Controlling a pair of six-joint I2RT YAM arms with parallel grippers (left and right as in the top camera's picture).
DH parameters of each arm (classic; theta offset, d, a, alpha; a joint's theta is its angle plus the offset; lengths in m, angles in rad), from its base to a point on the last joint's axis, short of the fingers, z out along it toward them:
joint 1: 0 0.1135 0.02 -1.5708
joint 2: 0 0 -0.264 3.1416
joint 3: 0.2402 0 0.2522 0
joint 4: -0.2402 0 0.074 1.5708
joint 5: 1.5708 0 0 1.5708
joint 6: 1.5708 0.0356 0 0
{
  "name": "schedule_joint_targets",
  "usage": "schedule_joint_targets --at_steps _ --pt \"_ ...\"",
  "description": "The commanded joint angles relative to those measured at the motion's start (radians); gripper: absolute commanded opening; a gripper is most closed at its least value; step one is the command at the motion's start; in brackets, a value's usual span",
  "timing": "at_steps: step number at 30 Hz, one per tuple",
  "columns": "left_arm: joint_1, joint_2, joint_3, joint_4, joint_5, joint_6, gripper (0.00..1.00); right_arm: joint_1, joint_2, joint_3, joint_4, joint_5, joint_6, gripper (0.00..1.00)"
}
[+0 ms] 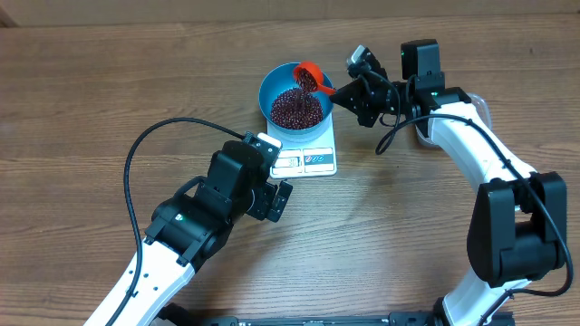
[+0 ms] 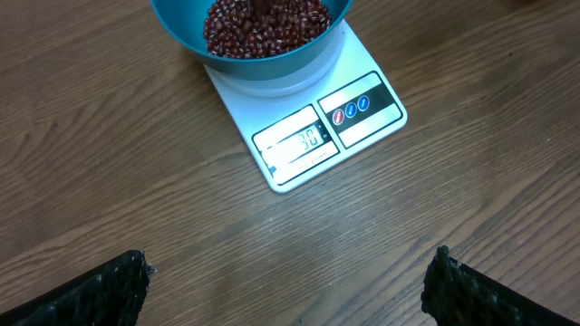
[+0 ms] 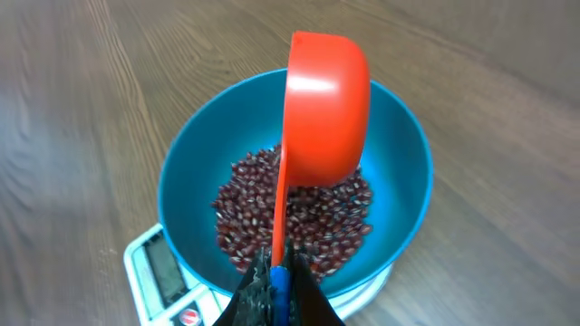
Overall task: Scoop item into bowl and weigh 150g on scale
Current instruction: 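Tilt the red cup over the blue bowl to pour beans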
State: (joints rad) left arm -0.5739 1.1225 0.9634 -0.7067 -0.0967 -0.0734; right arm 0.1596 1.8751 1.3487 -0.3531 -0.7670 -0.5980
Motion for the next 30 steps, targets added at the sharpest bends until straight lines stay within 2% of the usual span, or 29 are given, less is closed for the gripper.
schedule_joint_targets --at_steps 1,7,30 --pt "0.004 0.003 0.0 0.004 0.012 0.018 1.0 0.002 0.007 0.001 0.005 0.019 -0.092 0.04" --pt "0.004 0.003 0.0 0.003 0.012 0.018 1.0 0.002 0.007 0.001 0.002 0.019 -0.167 0.04" --pt "0.004 0.003 0.0 0.003 0.012 0.018 1.0 0.002 0.007 0.0 -0.008 0.019 -0.22 0.04"
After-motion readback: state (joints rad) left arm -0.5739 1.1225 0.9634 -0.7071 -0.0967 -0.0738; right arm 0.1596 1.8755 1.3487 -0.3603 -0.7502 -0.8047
